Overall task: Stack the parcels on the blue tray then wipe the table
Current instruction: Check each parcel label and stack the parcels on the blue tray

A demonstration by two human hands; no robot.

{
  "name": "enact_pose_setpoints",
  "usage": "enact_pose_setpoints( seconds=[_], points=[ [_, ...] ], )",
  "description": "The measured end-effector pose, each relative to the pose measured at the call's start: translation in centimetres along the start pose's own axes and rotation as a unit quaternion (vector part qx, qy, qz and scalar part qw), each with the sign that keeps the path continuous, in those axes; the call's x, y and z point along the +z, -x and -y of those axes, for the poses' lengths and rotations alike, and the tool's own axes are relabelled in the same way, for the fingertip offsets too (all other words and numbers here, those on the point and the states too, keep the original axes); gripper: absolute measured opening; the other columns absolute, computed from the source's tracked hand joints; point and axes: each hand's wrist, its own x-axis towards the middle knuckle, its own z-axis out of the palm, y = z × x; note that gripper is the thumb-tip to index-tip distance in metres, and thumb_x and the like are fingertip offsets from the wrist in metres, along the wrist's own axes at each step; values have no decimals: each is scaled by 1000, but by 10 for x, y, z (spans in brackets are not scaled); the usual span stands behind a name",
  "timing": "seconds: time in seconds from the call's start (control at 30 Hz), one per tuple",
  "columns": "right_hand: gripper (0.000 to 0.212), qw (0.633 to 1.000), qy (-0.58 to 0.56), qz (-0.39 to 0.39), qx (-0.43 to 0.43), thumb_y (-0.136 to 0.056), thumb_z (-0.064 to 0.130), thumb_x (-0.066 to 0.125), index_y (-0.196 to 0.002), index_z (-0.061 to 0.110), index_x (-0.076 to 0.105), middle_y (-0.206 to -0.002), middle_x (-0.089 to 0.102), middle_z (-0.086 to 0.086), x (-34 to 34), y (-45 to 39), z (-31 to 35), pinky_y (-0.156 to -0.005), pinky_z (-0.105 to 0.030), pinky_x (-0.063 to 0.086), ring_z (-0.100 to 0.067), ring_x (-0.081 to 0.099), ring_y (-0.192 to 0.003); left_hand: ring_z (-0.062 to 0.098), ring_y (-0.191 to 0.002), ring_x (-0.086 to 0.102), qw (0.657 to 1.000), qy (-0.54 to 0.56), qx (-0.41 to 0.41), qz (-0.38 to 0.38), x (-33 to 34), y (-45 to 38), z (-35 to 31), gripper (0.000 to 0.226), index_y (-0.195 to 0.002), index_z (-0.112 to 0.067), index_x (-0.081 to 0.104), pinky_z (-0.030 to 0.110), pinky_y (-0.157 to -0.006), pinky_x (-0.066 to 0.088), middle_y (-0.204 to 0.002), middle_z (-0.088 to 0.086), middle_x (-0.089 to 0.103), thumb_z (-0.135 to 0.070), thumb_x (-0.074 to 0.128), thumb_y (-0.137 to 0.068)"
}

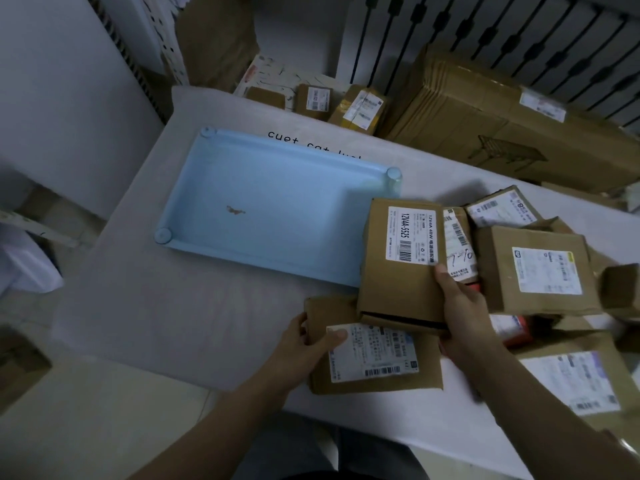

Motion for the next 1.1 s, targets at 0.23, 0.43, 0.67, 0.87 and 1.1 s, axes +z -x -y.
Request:
enact_pose_setpoints(
  seconds=[0.23,0.43,0.67,0.87,1.1],
  points=[
    [22,998,-5,54,-20,-95,44,61,-93,23,67,-97,72,-2,-10,13,0,-63,-31,49,-21,67,-87,23,-103,66,995,55,13,-83,12,18,7,99,-141,-24,30,37,-83,57,-121,6,61,-52,82,-61],
    [37,994,-16,102,-19,-90,50,66,-108,18,71,-92,79,-6,-33,23,31,-66,-37,61,-27,75,-87,18,-100,63,987,60,84,-122,21,68,-17,85,-138,-26,31,31,-70,54,-122,8,54,-42,77,-68],
    [33,991,34,-26,-127,-93,51,61,-90,19,64,-91,75,-4,-111,22,109,-73,-35,57,-19,72,-78,17,-105,68,990,20,134,-27,117,46,-71,83,-133,-30,36,41,-90,57,-123,1,63,-60,79,-68],
    [46,959,150,-150,-189,-98,53,49,-117,12,60,-115,61,-10,-167,5,132,-95,-42,45,-29,58,-105,26,-127,50,988,-66,138,-13,216,4,-91,105,-144,-25,29,44,-108,41,-143,2,44,-80,59,-60],
    [60,942,250,-163,-152,-101,51,41,-131,2,58,-129,59,-25,-191,-5,111,-99,-51,45,-41,57,-112,24,-84,65,969,-48,188,-151,165,-35,-66,45,-80,-14,61,32,-73,51,-83,5,66,-60,62,-85]
  ],
)
